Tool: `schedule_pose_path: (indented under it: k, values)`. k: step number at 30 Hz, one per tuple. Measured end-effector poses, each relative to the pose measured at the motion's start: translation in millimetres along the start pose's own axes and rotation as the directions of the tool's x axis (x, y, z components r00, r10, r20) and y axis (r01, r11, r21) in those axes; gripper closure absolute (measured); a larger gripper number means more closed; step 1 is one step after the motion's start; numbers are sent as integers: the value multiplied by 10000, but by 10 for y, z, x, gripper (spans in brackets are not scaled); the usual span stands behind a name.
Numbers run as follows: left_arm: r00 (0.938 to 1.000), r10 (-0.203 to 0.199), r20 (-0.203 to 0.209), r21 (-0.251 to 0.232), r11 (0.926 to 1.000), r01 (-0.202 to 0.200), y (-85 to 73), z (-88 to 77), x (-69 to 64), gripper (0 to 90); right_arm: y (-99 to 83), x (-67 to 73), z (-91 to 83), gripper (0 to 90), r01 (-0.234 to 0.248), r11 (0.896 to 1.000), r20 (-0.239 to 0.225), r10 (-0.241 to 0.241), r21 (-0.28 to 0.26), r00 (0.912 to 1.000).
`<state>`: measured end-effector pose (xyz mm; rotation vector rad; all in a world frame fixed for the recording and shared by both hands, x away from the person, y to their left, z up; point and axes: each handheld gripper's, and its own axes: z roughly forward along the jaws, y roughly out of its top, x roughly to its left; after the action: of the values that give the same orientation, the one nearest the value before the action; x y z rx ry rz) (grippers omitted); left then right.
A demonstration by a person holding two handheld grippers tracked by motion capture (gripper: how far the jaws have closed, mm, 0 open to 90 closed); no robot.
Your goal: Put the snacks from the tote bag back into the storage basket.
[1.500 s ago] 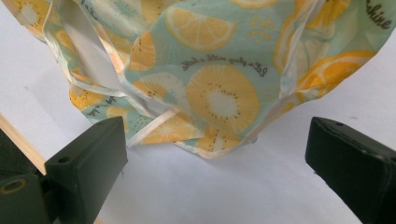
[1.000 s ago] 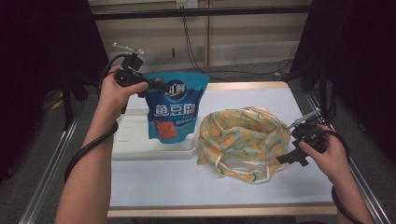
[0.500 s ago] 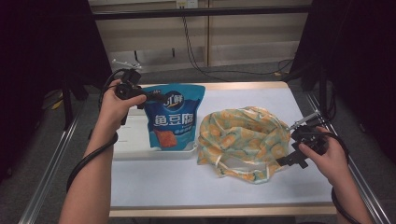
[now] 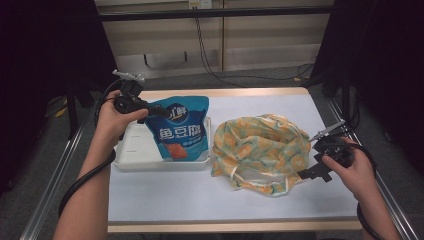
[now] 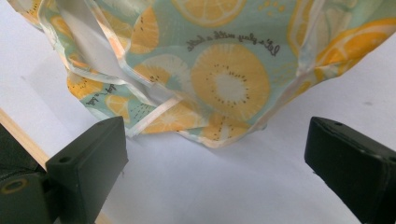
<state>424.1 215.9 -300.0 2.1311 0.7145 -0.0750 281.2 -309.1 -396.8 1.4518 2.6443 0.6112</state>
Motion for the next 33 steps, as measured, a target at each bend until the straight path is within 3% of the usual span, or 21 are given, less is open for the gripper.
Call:
schedule_pose_path:
  k: [4,5,7,9,12,18,24,33]
  values:
    - [9977,-102,-677,246,9996,119,-50,-32,-28,627,-4,10,6,57,-47,10000,1,47,21,10000]
    - [9976,-98,-689,293,9995,118,-70,-36,-31,598,-6,9,3,57,-13,10000,13,13,1,10000]
    - [9937,-6,-1124,378,9993,49,-107,-39,-44,527,-10,12,3,57,-48,10000,5,48,-81,10000]
    - [9913,-181,-1304,224,9995,212,-155,-37,-49,463,-15,17,5,57,-99,10000,-34,99,10,9999]
    - [9865,-272,-1615,421,9985,344,-227,-18,-63,387,-21,16,22,57,7,10000,25,-8,71,10000]
    - [9822,-427,-1831,518,9972,530,-377,25,-72,289,-23,37,22,57,24,10000,83,-24,-8,10000]
    - [9789,-605,-1954,462,9964,708,-519,35,-103,245,-46,31,23,57,-33,9999,337,29,123,9994]
    - [9727,-965,-2110,302,9940,1052,-775,71,-98,188,-88,12,45,56,-114,9999,270,114,-16,9996]
